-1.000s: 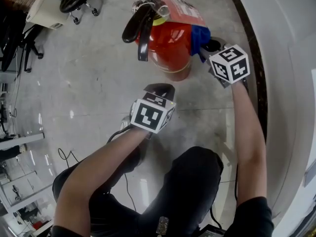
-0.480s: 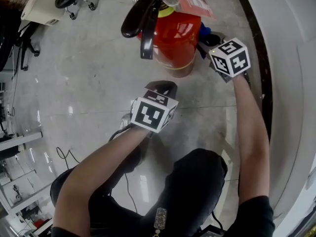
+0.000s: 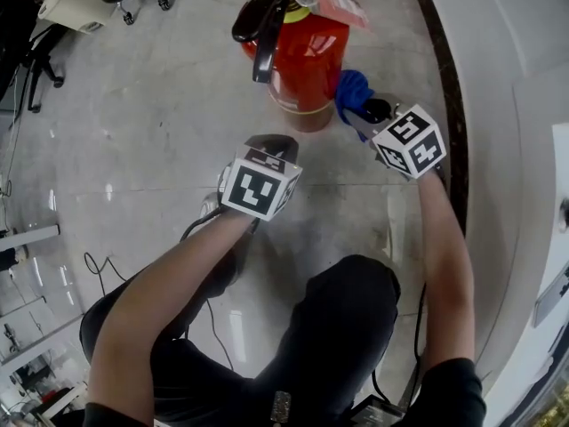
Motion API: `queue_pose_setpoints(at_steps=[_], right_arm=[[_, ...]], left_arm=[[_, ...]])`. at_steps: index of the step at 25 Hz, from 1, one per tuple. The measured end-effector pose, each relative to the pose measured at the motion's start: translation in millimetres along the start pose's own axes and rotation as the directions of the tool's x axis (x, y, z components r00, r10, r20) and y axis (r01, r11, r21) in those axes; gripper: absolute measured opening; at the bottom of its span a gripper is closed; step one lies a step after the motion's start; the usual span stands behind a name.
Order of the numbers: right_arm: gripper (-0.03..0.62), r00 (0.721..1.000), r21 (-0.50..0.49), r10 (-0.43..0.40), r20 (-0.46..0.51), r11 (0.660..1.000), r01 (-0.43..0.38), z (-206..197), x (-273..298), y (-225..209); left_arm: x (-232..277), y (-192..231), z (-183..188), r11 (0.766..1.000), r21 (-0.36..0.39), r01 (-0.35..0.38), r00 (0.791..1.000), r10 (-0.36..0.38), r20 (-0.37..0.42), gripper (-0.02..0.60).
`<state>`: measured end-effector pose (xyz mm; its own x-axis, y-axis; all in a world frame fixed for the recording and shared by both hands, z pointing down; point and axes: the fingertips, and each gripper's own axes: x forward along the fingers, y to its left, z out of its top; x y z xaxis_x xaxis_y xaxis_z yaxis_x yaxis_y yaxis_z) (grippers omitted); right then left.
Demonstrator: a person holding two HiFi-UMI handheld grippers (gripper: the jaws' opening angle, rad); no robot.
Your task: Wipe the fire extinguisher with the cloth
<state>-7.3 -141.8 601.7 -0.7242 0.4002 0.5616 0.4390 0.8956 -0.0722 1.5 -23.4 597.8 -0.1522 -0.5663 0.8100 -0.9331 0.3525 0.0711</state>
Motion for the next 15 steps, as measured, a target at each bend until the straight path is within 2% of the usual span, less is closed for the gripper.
queue_pose_setpoints(at_steps=[4,8,15], right_arm=[[0.083,0.997,0.012,0.083,0.006,0.996,-0.083,-5.3,5.7,44.7],[0.083,0.988,0.016,0.148,0.042,0.989,-0.149,2.2,27.9,84.3],[0.083,0.978,0.005,0.205,0.043,0.979,-0.206,3.8,72.1,114.1]], left_arm=[[-5.5,0.0,-2.1,1.0,0.016,-0.014,1.0,0.014,0.002,0.005],[-8.8,2.9,-2.7,1.0,-0.005,-0.026,1.0,0.026,0.009,0.005],[-17.5,17.4,-15.2,0.998,-0.027,-0.06,0.998,0.06,-0.006,0.005]])
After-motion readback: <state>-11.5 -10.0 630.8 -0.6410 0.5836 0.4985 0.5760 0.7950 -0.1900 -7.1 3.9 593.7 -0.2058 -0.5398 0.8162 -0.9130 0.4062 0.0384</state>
